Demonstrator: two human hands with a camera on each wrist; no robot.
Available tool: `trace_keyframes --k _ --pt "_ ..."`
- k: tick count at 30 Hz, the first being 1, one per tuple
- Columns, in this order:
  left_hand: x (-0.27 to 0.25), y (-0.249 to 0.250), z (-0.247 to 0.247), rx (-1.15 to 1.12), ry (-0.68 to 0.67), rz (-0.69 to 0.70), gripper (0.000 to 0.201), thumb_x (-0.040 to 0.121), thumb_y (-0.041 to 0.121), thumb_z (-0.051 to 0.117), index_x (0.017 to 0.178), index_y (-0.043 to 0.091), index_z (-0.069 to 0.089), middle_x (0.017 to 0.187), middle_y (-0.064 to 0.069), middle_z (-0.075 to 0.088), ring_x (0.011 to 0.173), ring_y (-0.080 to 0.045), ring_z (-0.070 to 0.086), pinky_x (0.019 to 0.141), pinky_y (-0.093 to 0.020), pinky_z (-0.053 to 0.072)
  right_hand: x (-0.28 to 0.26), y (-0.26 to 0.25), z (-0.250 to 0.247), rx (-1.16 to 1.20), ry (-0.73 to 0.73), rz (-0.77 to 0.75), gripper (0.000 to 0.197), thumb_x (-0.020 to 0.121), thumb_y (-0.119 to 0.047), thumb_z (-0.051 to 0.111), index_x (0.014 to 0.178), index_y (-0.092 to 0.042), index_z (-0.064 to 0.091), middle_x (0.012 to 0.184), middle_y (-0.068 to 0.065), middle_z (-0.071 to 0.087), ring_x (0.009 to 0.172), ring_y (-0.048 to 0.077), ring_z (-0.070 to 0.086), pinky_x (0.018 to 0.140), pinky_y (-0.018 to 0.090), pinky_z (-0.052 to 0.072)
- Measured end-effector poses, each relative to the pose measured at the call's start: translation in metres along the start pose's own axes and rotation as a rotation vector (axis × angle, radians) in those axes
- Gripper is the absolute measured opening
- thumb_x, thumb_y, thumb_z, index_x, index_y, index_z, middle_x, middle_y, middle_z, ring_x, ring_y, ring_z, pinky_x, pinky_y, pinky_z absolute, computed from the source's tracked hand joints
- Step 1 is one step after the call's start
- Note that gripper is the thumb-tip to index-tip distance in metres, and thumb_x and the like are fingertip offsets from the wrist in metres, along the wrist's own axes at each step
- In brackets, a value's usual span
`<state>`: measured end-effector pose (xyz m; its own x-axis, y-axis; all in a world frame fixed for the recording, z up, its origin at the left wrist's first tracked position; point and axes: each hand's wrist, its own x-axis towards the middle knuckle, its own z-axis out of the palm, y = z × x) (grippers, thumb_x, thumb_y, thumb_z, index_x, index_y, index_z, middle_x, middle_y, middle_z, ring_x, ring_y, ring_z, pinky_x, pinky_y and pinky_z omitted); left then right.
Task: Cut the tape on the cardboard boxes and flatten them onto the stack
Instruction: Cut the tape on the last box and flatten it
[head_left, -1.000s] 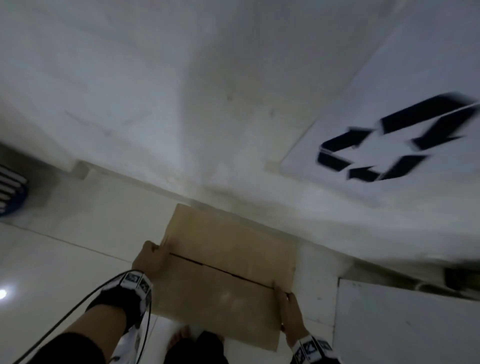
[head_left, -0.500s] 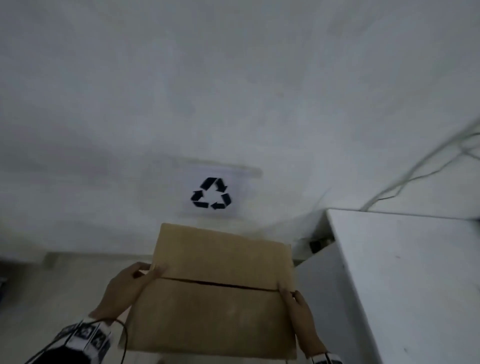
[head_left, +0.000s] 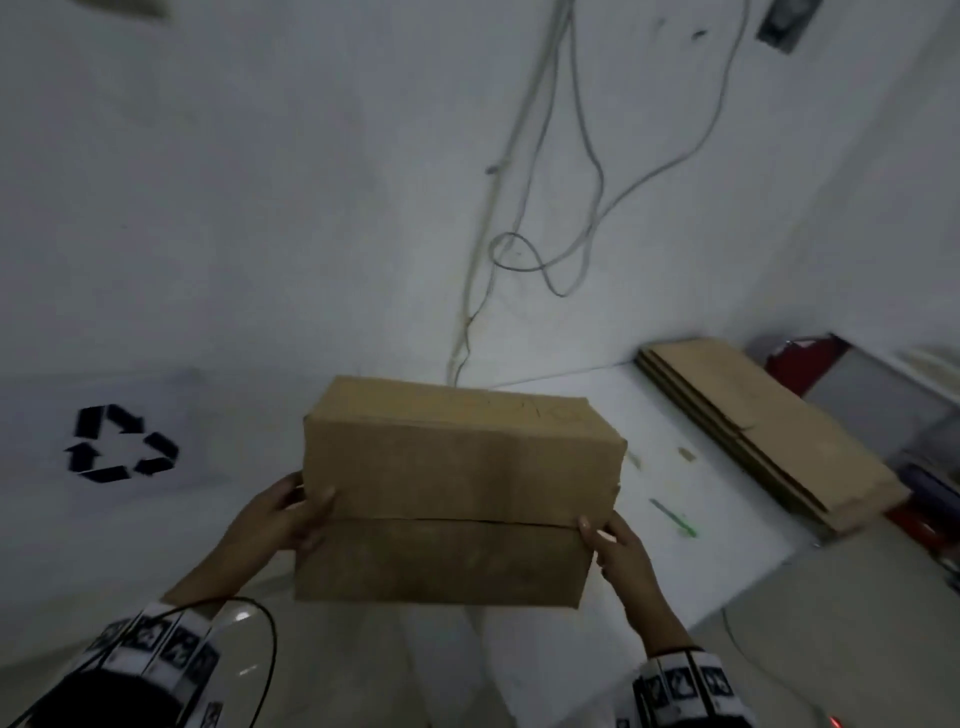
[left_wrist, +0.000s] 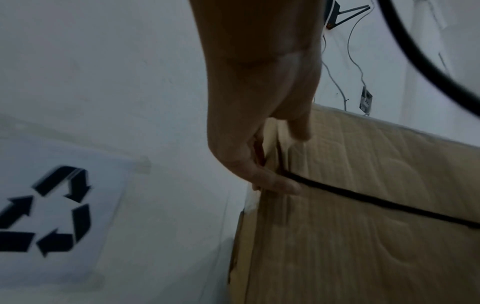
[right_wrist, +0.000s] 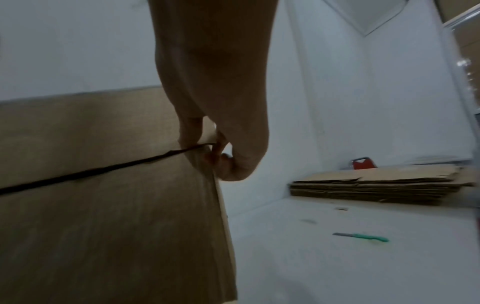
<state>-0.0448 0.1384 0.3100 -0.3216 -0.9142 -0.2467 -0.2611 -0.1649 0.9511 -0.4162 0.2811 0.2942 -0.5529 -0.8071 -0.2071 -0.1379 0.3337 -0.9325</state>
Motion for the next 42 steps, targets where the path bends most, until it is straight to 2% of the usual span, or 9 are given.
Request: trace_keyframes --k 3,7,10,13,16,18,21,26,42 --pt "0.012 0.024 0.053 -0.287 -0.176 -0.161 0.115 0.035 0.085 0.072 0.129 0.021 0.052 0.121 -0.005 0.059 0.106 -0.032 0.064 0.082 -0.043 0.058 -0.002 0.008 -0.055 0.237 0.029 0.033 0.026 0.099 -0.011 0.055 0.124 -0.011 0.056 0.115 0.005 0.063 0.098 0.017 0.062 0.074 0.021 0.053" --pt "0.023 0.041 0.111 -0.597 -0.274 -0.319 0.085 0.068 0.078 0.052 0.128 0.018 0.052 0.126 -0.012 0.054 0.115 -0.038 0.054 0.075 -0.056 0.056 -0.003 0.034 -0.109 0.750 0.201 0.094 0.032 0.102 -0.027 0.043 0.125 -0.007 0.053 0.116 0.014 0.062 0.108 0.028 0.061 0.088 0.045 0.058" --pt "0.039 0.028 0.142 -0.563 -0.264 -0.306 0.071 0.065 0.049 0.079 0.123 0.016 0.054 0.124 -0.009 0.053 0.105 -0.029 0.055 0.073 -0.041 0.058 -0.005 0.058 -0.124 0.798 0.249 0.174 0.041 0.104 -0.041 0.038 0.129 -0.014 0.053 0.124 0.014 0.062 0.116 0.033 0.060 0.095 0.055 0.052" --pt "0.055 0.001 0.152 -0.458 -0.380 -0.248 0.101 0.044 0.043 0.094 0.133 0.026 0.048 0.131 0.003 0.058 0.116 -0.020 0.057 0.096 -0.039 0.049 0.005 0.086 -0.127 0.741 0.303 0.151 0.015 0.103 -0.009 0.045 0.103 -0.014 0.060 0.088 0.011 0.068 0.087 0.028 0.064 0.068 0.037 0.059" --pt "0.065 -0.021 0.158 -0.327 -0.420 -0.206 0.095 0.053 0.032 0.090 0.135 0.025 0.044 0.131 0.005 0.059 0.118 -0.017 0.058 0.095 -0.036 0.048 0.020 0.105 -0.129 0.711 0.310 0.237 0.030 0.082 -0.045 0.068 0.070 -0.019 0.055 0.054 0.003 0.050 0.055 0.023 0.046 0.049 0.028 0.043" --pt "0.073 -0.034 0.162 -0.256 -0.392 -0.187 0.101 0.044 0.038 0.095 0.132 0.025 0.046 0.129 0.007 0.060 0.117 -0.015 0.059 0.091 -0.034 0.051 0.032 0.111 -0.127 0.755 0.300 0.279 0.047 0.061 -0.065 0.074 0.072 -0.021 0.063 0.061 0.005 0.057 0.058 0.023 0.054 0.059 0.033 0.046" --pt "0.086 -0.046 0.176 -0.205 -0.269 -0.182 0.088 0.048 0.031 0.094 0.126 0.023 0.053 0.123 0.005 0.063 0.111 -0.020 0.062 0.084 -0.033 0.052 0.057 0.116 -0.121 0.793 0.271 0.349 0.038 0.095 -0.050 0.045 0.100 -0.019 0.066 0.087 0.012 0.068 0.084 0.032 0.061 0.085 0.045 0.048" --pt "0.118 -0.042 0.207 -0.036 0.311 -0.120 0.030 0.098 0.009 0.052 0.128 0.006 0.050 0.130 -0.014 0.053 0.112 -0.028 0.053 0.089 -0.036 0.044 0.125 0.125 -0.134 0.326 0.035 0.392 0.031 0.103 -0.032 0.038 0.113 -0.019 0.064 0.118 0.003 0.058 0.112 0.022 0.050 0.102 0.045 0.041" --pt "0.170 0.000 0.289 -0.068 0.666 -0.368 0.133 0.062 0.032 0.090 0.150 0.024 -0.010 0.152 -0.018 0.008 0.136 -0.035 0.024 0.108 -0.054 0.032 0.293 0.196 -0.200 -0.791 -0.011 0.092 0.024 0.089 -0.012 0.062 0.111 -0.004 0.065 0.109 0.021 0.065 0.098 0.036 0.061 0.084 0.037 0.049"
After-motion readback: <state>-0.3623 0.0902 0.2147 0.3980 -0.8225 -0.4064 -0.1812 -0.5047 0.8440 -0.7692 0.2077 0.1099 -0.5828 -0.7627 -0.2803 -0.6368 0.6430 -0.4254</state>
